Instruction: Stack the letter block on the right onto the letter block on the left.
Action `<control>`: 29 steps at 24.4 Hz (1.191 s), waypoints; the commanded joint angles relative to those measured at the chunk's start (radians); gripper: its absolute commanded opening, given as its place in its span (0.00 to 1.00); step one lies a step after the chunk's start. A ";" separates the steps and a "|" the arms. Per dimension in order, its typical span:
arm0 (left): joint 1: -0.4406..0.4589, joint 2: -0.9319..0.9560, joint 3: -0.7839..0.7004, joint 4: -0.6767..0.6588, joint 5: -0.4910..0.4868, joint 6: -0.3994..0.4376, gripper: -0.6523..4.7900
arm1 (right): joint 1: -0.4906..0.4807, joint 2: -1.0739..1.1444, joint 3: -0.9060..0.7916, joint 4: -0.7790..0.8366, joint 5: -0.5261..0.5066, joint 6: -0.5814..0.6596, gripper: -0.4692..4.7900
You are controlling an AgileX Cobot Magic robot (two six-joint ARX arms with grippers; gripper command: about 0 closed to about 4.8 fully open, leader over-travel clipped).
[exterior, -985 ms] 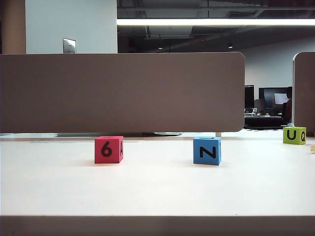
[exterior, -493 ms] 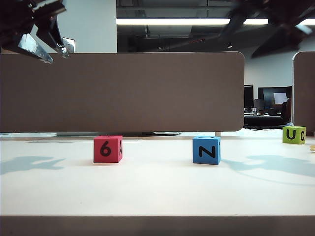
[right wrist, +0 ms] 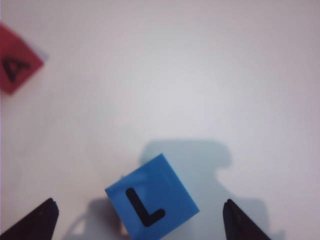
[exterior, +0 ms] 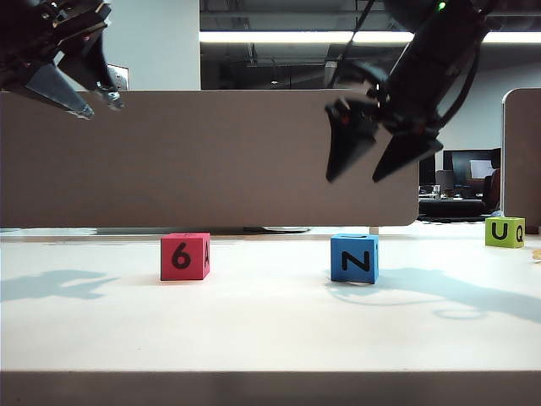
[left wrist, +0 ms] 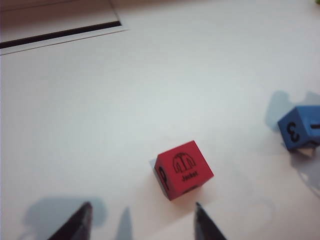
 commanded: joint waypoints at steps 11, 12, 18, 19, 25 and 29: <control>0.003 -0.003 0.010 -0.183 0.074 0.064 0.58 | -0.001 0.179 0.105 -0.109 -0.019 -0.132 1.00; 0.002 -0.003 0.010 -0.182 0.074 0.064 0.58 | -0.002 0.193 0.117 -0.112 -0.020 -0.132 1.00; 0.003 -0.004 0.010 -0.183 0.074 0.064 0.58 | -0.012 0.288 0.211 -0.204 -0.019 -0.133 1.00; 0.003 -0.004 0.010 -0.183 0.074 0.064 0.58 | -0.014 0.299 0.220 -0.219 -0.019 -0.133 1.00; 0.003 -0.004 0.010 -0.190 0.071 0.064 0.58 | -0.015 0.294 0.220 -0.238 -0.027 -0.131 1.00; 0.003 -0.004 0.010 -0.189 0.071 0.064 0.58 | -0.015 0.294 0.220 -0.239 -0.027 -0.131 1.00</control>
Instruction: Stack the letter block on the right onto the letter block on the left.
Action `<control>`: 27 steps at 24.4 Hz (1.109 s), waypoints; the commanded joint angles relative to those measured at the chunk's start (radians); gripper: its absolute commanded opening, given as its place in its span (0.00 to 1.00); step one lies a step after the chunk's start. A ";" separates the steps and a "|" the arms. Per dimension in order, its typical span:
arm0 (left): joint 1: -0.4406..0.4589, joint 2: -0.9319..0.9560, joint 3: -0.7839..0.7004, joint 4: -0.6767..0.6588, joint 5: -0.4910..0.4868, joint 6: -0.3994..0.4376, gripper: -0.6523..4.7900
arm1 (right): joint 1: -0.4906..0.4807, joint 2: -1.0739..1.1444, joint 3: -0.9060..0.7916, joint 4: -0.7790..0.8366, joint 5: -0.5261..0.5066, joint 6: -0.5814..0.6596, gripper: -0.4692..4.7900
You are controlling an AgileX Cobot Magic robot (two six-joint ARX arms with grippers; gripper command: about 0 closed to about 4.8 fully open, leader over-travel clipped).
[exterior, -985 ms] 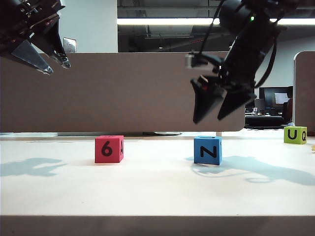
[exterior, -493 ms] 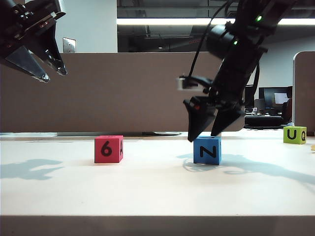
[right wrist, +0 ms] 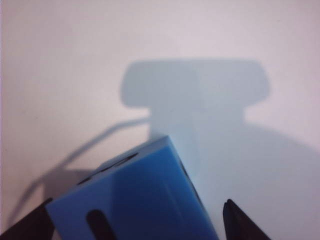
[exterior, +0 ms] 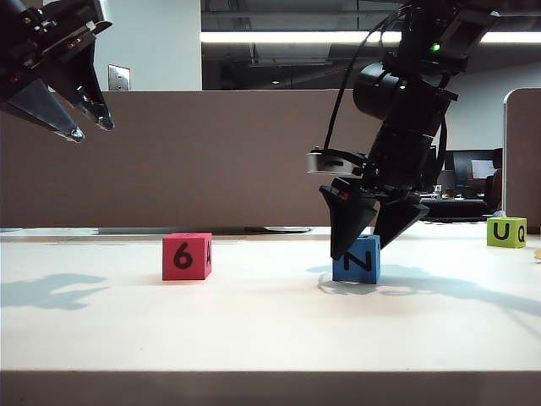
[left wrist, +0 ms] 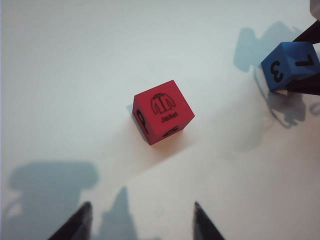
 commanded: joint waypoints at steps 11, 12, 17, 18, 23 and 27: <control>0.002 -0.003 0.007 0.004 0.003 0.005 0.58 | 0.001 -0.008 0.004 0.010 -0.003 -0.003 0.65; 0.002 -0.003 0.007 0.005 0.003 0.005 0.58 | 0.001 -0.008 0.004 0.013 -0.002 -0.003 0.65; 0.002 -0.004 0.008 0.007 -0.004 0.005 0.58 | 0.002 -0.010 0.043 0.002 -0.004 0.001 0.65; 0.002 -0.005 0.009 0.010 -0.004 0.005 0.58 | 0.003 -0.010 0.082 -0.021 -0.007 0.003 0.65; 0.002 -0.006 0.028 0.013 -0.004 0.003 0.58 | 0.016 -0.010 0.291 -0.047 -0.126 0.092 0.69; 0.002 -0.006 0.044 0.013 -0.003 0.002 0.58 | 0.088 -0.002 0.444 -0.032 -0.186 0.050 0.76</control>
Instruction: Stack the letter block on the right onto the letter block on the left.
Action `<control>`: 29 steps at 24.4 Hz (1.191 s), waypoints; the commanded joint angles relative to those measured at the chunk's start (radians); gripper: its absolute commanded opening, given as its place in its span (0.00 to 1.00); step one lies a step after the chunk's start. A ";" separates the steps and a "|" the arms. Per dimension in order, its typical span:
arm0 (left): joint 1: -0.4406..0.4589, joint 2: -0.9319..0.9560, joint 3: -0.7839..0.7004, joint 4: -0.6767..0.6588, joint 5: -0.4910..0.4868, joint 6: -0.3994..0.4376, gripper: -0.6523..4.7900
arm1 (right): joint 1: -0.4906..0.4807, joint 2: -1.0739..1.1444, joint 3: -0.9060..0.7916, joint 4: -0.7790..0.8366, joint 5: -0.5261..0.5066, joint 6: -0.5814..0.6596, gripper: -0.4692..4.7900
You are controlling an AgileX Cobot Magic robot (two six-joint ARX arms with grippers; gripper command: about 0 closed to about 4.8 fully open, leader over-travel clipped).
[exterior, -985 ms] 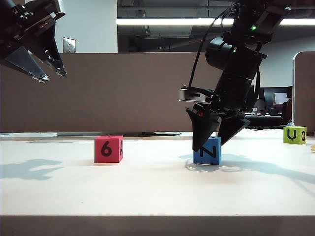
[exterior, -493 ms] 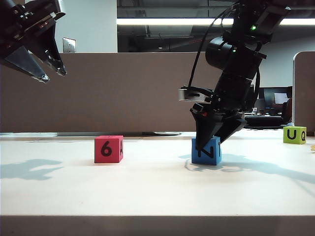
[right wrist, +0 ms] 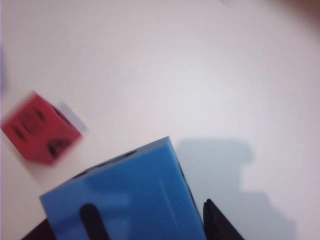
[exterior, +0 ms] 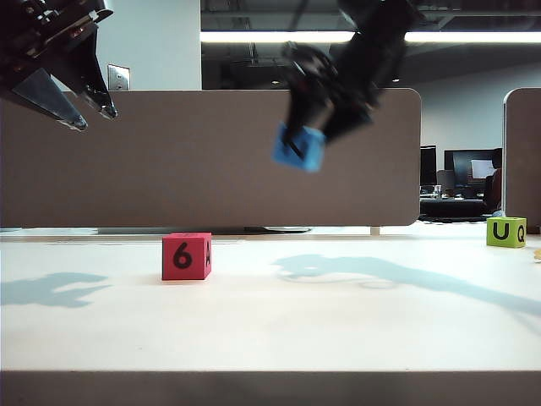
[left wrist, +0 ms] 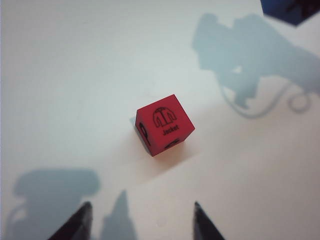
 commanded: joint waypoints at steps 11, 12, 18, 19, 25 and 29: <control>0.002 -0.004 0.013 0.013 0.002 0.000 0.58 | 0.168 0.055 0.097 0.050 -0.035 -0.181 0.76; 0.002 -0.004 0.013 0.013 0.002 0.000 0.58 | 0.179 0.069 0.097 0.053 -0.031 -0.182 0.76; 0.002 -0.004 0.013 0.011 0.002 0.000 0.58 | 0.227 0.158 0.104 0.048 -0.031 -0.180 0.76; 0.002 -0.004 0.013 0.010 0.002 0.000 0.58 | 0.238 0.170 0.104 0.053 -0.027 -0.181 0.76; 0.002 -0.004 0.013 0.002 0.002 0.000 0.58 | 0.252 0.196 0.105 0.089 0.004 -0.185 0.76; 0.002 -0.004 0.013 -0.004 0.001 0.002 0.58 | 0.251 0.222 0.105 0.127 0.021 -0.185 0.77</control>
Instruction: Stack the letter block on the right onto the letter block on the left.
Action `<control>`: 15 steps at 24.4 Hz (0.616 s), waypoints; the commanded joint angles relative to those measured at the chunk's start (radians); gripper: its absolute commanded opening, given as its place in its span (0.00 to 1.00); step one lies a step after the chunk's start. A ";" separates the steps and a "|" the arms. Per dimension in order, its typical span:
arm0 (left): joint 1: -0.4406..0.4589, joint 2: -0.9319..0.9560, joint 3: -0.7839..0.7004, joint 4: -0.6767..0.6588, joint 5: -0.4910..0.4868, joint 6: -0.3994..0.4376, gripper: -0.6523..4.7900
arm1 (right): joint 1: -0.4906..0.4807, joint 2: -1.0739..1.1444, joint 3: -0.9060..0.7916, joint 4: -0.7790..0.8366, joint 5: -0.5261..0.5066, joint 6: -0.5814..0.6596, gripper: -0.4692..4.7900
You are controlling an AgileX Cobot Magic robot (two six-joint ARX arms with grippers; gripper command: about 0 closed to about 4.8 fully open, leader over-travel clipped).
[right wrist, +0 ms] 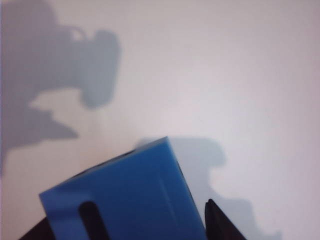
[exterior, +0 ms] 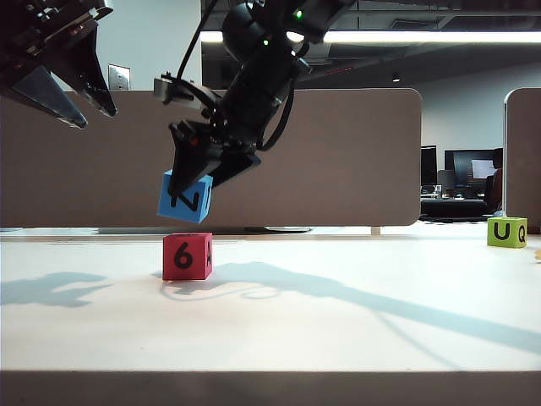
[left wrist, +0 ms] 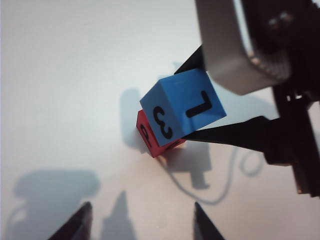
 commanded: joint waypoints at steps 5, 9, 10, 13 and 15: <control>0.002 -0.003 0.007 -0.002 0.001 0.008 0.58 | 0.002 0.019 0.008 0.042 0.010 -0.002 0.81; 0.002 -0.003 0.007 -0.001 0.001 0.008 0.58 | 0.001 0.023 0.008 0.040 0.022 -0.002 0.85; 0.002 -0.003 0.007 -0.001 0.001 0.008 0.58 | 0.000 0.023 0.008 0.040 0.021 -0.003 0.85; 0.002 -0.003 0.007 -0.001 0.001 0.008 0.58 | 0.000 0.023 0.008 0.041 0.023 -0.003 0.86; 0.002 -0.003 0.007 -0.001 0.001 0.008 0.58 | 0.000 0.023 0.008 0.041 0.024 -0.003 0.92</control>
